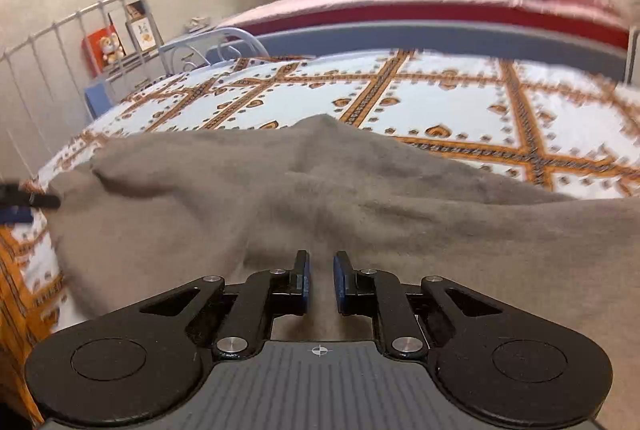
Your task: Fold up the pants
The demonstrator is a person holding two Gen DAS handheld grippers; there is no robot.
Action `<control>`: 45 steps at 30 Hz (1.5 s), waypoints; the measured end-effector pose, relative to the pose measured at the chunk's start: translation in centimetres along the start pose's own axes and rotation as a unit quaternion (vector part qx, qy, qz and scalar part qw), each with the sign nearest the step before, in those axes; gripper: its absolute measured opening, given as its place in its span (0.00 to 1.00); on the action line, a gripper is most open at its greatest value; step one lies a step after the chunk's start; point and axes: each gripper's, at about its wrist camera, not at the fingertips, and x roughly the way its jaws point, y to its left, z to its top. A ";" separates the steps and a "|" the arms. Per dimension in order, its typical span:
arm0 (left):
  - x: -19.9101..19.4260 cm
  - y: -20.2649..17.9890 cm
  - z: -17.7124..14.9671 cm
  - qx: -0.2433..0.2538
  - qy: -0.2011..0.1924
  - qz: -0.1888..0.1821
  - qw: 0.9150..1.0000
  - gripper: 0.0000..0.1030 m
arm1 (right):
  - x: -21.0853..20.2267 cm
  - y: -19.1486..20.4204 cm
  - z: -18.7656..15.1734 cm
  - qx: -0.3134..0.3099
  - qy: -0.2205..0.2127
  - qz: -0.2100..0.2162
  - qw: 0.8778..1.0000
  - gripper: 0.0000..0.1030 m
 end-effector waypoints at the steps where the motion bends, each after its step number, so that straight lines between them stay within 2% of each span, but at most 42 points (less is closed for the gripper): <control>1: 0.0 0.2 -0.1 -0.002 0.001 0.003 1.000 0.93 | 0.7 -0.1 0.5 0.006 0.010 -0.002 1.000 0.14; 5: -0.1 1.1 -0.1 -0.012 0.001 0.015 1.000 0.93 | -0.7 -0.4 1.6 0.028 -0.031 0.012 0.999 0.14; 7: -0.2 1.6 -0.2 -0.022 0.000 0.016 1.000 0.93 | 1.0 -0.6 1.4 0.026 0.022 0.007 0.999 0.14; 9: -0.3 2.3 -0.3 -0.044 0.005 0.007 0.999 0.92 | 0.2 -0.6 1.2 0.010 0.010 0.011 1.000 0.14; 12: -0.1 3.7 -0.5 -0.086 0.018 -0.014 0.996 0.80 | -2.2 -0.6 1.3 0.005 -0.005 0.017 1.000 0.14; 14: 0.3 4.7 -0.7 -0.124 0.032 -0.032 0.991 0.68 | -4.0 -0.5 1.2 -0.012 -0.013 0.017 1.000 0.14; 16: 0.9 5.3 -0.8 -0.139 0.040 -0.035 0.989 0.69 | -5.5 -0.5 0.7 -0.020 -0.015 0.024 0.999 0.14; 21: 3.4 6.1 -0.5 -0.131 0.059 -0.035 0.989 0.77 | -8.4 -1.2 -0.6 -0.031 -0.019 0.013 0.999 0.14; 24: 4.0 6.0 0.0 -0.106 0.048 -0.053 0.992 0.79 | -9.2 -2.9 -1.1 -0.010 -0.021 -0.001 1.000 0.14; 26: 4.4 6.1 0.2 -0.100 0.037 -0.079 0.991 0.69 | -9.6 -4.1 -1.2 0.010 -0.020 -0.011 1.000 0.14; 29: 5.3 6.3 0.5 -0.107 0.027 -0.138 0.984 0.55 | -10.3 -5.5 -1.3 0.039 -0.026 -0.019 0.999 0.14; 30: 5.7 6.4 0.6 -0.104 0.028 -0.148 0.983 0.55 | -10.6 -5.8 -1.3 0.045 -0.028 -0.019 0.998 0.14; 32: 6.1 6.6 0.8 -0.101 0.028 -0.160 0.982 0.38 | -10.6 -6.1 -1.4 0.053 -0.029 -0.021 0.998 0.14; 35: 5.5 6.6 1.2 -0.105 0.014 -0.181 0.978 0.26 | -10.3 -6.0 -1.5 0.057 -0.026 -0.020 0.998 0.14; 38: 4.0 5.4 1.5 -0.073 -0.018 -0.177 0.981 0.25 | -9.8 -5.9 -1.7 0.059 -0.022 -0.018 0.998 0.14; 41: 5.0 4.5 0.9 -0.057 0.016 -0.129 0.990 0.25 | -9.3 -5.7 -1.9 0.066 -0.014 -0.013 0.998 0.14; 45: 3.0 3.9 1.4 -0.069 -0.018 -0.140 0.988 0.25 | -10.1 -5.4 -1.9 0.055 -0.021 -0.013 0.998 0.14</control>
